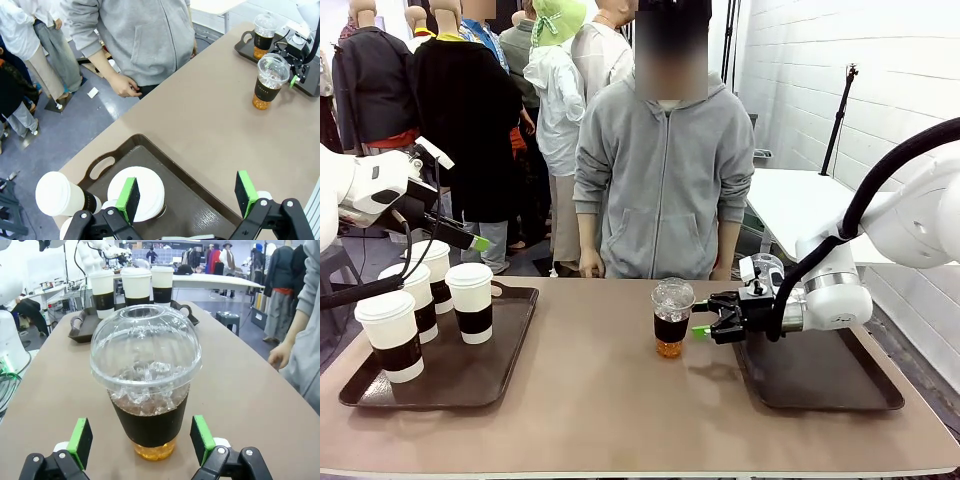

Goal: Distribute the coffee onto the tray.
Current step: Pick up another iced Americano from the middle of the table and place it on the right Handle tray.

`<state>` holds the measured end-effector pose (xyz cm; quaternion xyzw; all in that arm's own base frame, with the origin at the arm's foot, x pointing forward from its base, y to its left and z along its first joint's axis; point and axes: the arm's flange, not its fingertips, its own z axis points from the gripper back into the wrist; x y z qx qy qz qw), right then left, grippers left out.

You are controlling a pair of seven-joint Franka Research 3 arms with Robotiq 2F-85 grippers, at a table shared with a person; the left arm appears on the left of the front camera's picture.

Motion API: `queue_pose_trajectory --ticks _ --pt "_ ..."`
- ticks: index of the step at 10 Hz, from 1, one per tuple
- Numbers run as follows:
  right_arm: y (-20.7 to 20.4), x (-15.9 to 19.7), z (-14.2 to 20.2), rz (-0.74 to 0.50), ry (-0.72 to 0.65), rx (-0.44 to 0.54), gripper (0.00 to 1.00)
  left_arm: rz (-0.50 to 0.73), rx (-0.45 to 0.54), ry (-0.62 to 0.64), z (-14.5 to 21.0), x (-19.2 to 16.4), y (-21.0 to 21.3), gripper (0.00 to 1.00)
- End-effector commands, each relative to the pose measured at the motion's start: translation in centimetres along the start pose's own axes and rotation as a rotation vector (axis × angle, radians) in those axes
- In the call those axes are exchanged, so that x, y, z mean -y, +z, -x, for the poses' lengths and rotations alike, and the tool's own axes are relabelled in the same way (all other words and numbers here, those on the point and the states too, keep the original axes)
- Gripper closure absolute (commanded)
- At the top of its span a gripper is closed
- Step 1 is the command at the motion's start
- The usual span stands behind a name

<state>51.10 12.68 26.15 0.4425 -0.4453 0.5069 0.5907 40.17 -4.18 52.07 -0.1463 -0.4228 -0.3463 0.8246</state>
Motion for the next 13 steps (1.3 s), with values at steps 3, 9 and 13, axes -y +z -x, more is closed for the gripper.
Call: queue_pose_trajectory --ticks 3,9,13 --pt "-2.2 1.0 0.1 -0.016 -0.026 -0.001 0.0 0.006 0.001 0.008 0.2 -0.2 -0.1 0.0" --pt "-3.8 2.5 0.4 -0.075 -0.046 0.0 0.0 0.006 0.001 0.008 0.2 -0.2 -0.1 0.0" --pt "-4.6 2.9 0.4 -0.102 -0.065 0.008 0.0 0.006 0.001 0.008 0.2 -0.2 -0.1 0.0"
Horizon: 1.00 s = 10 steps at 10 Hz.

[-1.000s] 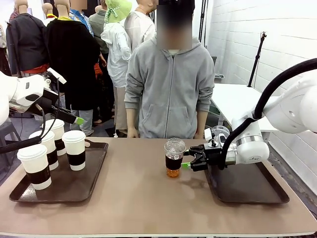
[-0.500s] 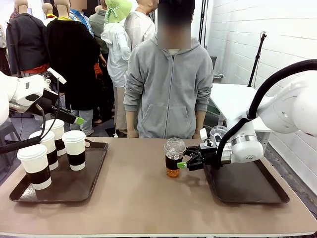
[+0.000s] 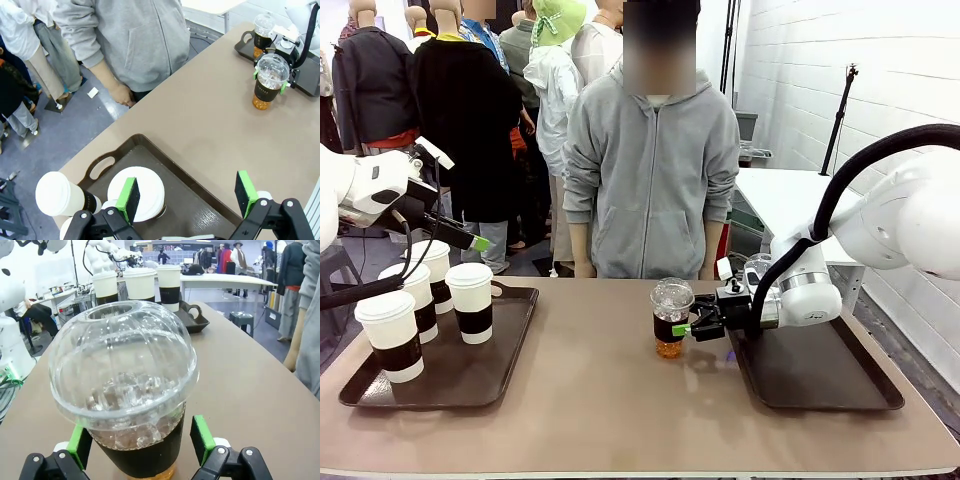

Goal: Distribute the coffee onto the tray.
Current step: Pick up another iced Americano from the middle of the table and place it on the right Handle tray.

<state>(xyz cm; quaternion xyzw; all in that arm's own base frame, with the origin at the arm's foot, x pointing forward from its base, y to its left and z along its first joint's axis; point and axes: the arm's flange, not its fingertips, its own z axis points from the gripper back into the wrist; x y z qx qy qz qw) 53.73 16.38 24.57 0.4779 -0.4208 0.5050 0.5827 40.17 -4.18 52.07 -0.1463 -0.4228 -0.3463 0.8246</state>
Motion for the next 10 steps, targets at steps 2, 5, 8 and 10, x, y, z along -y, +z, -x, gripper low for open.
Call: queue_pose_trajectory --ticks 2,5,8,10 --pt "-0.68 0.54 -0.29 -0.05 -0.031 -0.01 0.0 0.006 0.001 0.008 0.16 -0.18 -0.11 0.0" --pt "-0.79 0.44 -0.51 -0.078 -0.05 0.012 0.37 0.006 0.001 0.008 0.16 -0.18 -0.11 0.0" --pt "-0.9 0.49 -0.64 -0.104 -0.057 0.02 0.37 0.006 0.001 0.008 0.16 -0.18 -0.11 0.0" --pt "-0.98 0.04 -1.14 -0.119 -0.051 0.026 0.37 0.006 0.001 0.008 0.16 -0.18 -0.11 0.0"
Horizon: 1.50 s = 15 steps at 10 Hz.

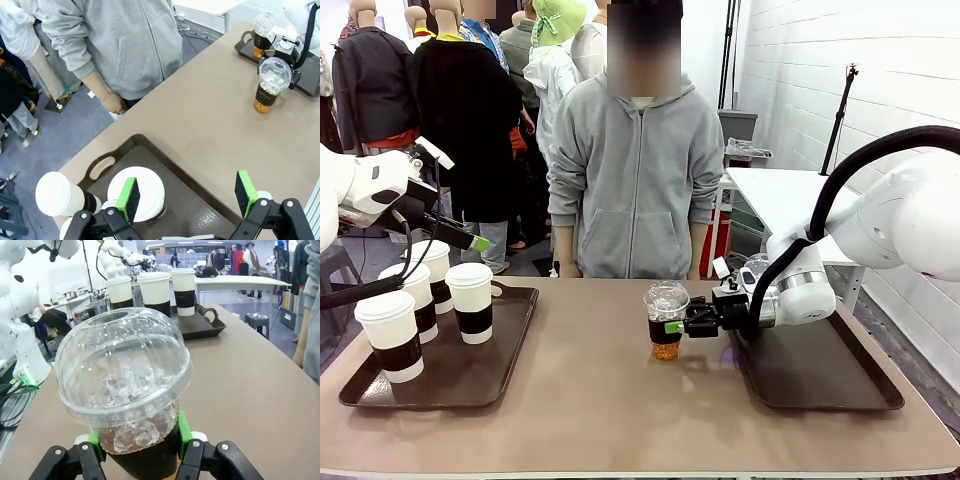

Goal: Distribute the coffee onto the tray.
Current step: Pick up another iced Americano from the middle of the table and place it on the right Handle tray.

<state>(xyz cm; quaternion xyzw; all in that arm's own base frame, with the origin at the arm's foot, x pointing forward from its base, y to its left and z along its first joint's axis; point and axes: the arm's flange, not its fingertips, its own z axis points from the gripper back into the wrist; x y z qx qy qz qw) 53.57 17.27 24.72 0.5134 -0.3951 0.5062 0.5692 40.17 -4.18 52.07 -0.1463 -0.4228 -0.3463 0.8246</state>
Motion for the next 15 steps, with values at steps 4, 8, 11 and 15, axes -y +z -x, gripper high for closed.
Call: queue_pose_trajectory --ticks 4,8,11,15 --pt "1.0 -4.2 -4.4 -0.087 0.029 -0.002 0.37 0.006 0.001 0.008 0.2 -0.2 -0.1 0.0" --pt "6.4 -10.7 -6.3 -0.069 0.057 -0.024 0.37 0.006 0.001 0.008 0.2 -0.2 -0.1 0.0" --pt "12.2 -14.9 -6.0 -0.049 0.064 0.02 0.37 0.006 0.001 0.008 0.2 -0.2 -0.1 0.0" --pt "17.1 -16.1 -4.7 -0.034 0.016 0.014 0.37 0.006 0.001 0.008 0.2 -0.2 -0.1 0.0"
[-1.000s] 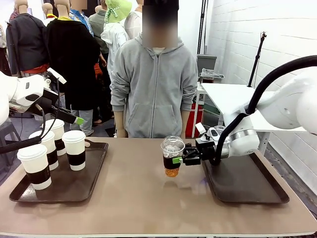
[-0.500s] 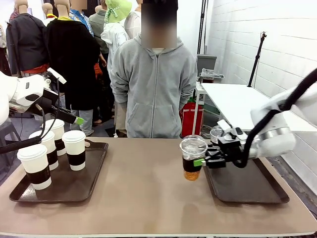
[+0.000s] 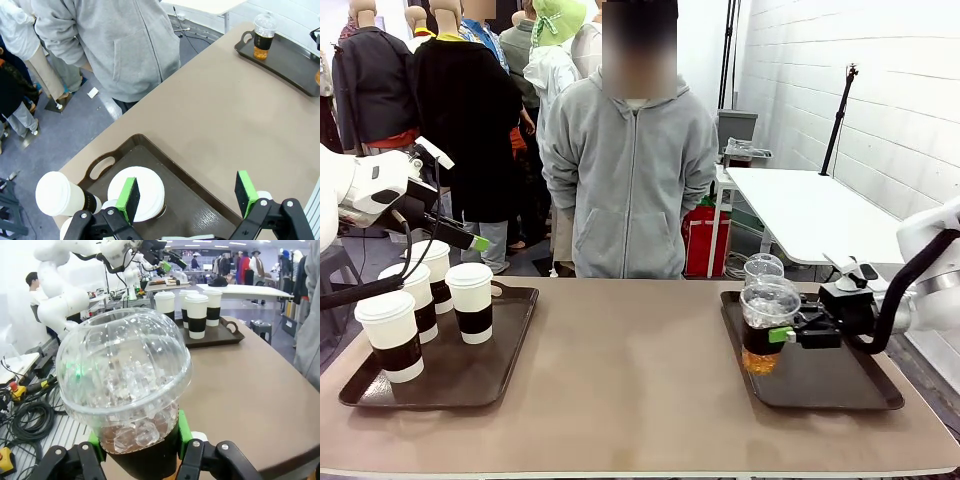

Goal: Distribute the coffee onto the tray.
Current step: Pick up another iced Americano from the middle of the table and place it on the right Handle tray.

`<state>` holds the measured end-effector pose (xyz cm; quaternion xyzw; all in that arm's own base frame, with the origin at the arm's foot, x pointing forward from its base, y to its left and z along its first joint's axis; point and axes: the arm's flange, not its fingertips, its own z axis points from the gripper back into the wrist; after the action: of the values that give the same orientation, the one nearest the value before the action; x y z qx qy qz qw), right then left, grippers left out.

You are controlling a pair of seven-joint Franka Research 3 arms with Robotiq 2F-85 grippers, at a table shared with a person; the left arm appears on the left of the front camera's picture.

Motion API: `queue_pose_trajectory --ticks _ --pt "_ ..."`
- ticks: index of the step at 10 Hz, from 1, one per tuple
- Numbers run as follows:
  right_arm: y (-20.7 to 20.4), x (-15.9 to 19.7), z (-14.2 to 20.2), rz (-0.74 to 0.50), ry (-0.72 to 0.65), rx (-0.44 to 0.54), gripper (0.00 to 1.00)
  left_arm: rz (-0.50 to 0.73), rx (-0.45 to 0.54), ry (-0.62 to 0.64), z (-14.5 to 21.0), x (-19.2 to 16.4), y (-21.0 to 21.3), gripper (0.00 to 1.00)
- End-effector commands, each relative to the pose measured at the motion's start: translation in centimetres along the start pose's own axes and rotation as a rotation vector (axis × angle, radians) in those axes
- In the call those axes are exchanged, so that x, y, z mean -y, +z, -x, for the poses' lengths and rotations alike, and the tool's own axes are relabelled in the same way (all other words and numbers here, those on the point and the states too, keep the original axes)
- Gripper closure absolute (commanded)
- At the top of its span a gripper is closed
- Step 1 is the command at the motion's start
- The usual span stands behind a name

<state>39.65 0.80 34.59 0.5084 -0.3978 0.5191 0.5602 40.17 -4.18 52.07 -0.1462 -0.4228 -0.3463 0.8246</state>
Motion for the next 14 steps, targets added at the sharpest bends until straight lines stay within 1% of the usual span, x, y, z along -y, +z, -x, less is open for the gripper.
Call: queue_pose_trajectory --ticks 1,2,3,7,8,11,14 --pt "0.6 0.4 0.1 -0.026 -0.025 0.04 0.37 0.006 0.001 0.008 0.2 -0.2 -0.1 0.0" --pt "0.4 0.7 0.3 -0.024 -0.027 0.047 0.37 0.006 0.001 0.008 0.2 -0.2 -0.1 0.0" --pt "0.5 0.0 0.4 0.002 -0.011 0.005 0.37 0.006 0.001 0.008 0.2 -0.2 -0.1 0.0" --pt "0.5 0.0 0.4 0.002 -0.011 0.005 0.37 0.006 0.001 0.008 0.2 -0.2 -0.1 0.0" --pt "0.5 0.2 1.1 0.004 -0.024 0.005 0.37 0.006 0.001 0.008 0.2 -0.2 -0.1 0.0" --pt "3.3 1.0 1.8 0.047 -0.015 -0.044 0.37 0.006 0.001 0.008 0.2 -0.2 -0.1 0.0" --pt "4.8 2.1 3.8 0.06 -0.014 -0.031 0.37 0.006 0.001 0.008 0.2 -0.2 -0.1 0.0"
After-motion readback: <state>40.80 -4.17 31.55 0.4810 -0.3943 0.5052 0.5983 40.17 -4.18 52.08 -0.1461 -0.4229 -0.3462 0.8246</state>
